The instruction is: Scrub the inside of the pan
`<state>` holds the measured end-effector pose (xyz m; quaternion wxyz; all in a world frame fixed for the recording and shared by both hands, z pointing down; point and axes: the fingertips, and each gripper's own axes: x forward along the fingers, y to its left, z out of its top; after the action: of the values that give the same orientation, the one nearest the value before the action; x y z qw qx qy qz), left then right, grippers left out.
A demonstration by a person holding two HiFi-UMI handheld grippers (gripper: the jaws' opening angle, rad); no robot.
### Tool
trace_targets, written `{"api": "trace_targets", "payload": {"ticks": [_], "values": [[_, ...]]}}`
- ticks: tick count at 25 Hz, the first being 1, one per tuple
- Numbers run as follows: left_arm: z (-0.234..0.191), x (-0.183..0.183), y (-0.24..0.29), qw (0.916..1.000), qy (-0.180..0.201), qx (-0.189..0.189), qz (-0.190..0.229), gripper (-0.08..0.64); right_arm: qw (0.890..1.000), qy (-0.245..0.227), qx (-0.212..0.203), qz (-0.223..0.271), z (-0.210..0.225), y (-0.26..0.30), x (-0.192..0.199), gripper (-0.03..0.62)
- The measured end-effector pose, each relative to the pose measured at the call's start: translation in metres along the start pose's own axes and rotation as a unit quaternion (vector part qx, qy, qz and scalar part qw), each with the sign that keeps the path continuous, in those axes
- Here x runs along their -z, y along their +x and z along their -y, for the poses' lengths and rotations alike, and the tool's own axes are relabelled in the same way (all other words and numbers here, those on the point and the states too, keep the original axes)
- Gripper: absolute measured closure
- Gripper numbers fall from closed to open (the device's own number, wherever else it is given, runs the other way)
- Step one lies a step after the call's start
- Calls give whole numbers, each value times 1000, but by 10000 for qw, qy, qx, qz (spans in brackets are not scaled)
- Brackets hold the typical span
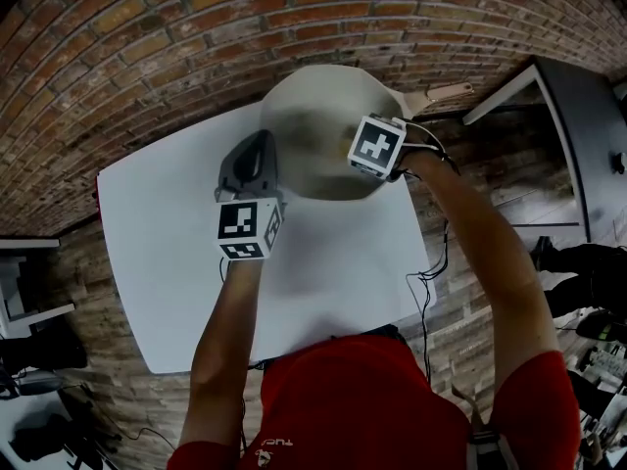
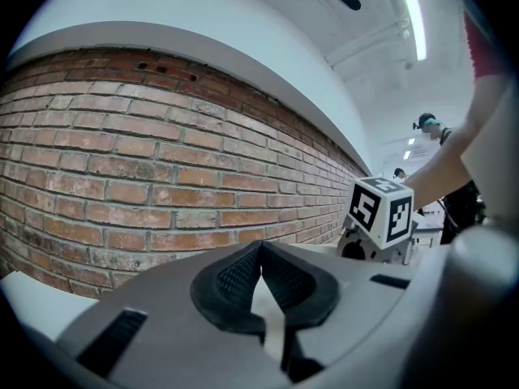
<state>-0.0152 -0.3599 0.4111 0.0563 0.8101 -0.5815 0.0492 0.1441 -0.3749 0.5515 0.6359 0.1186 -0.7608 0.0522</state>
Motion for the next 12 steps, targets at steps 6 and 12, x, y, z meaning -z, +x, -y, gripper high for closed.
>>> {"api": "trace_targets", "payload": {"ticks": [6, 12], "values": [[15, -3, 3, 9999, 55, 107, -32, 546, 9986, 376, 188, 319, 5, -17, 4, 517], [33, -11, 4, 9996, 107, 256, 24, 546, 9808, 1186, 411, 1493, 4, -54, -10, 517]]}}
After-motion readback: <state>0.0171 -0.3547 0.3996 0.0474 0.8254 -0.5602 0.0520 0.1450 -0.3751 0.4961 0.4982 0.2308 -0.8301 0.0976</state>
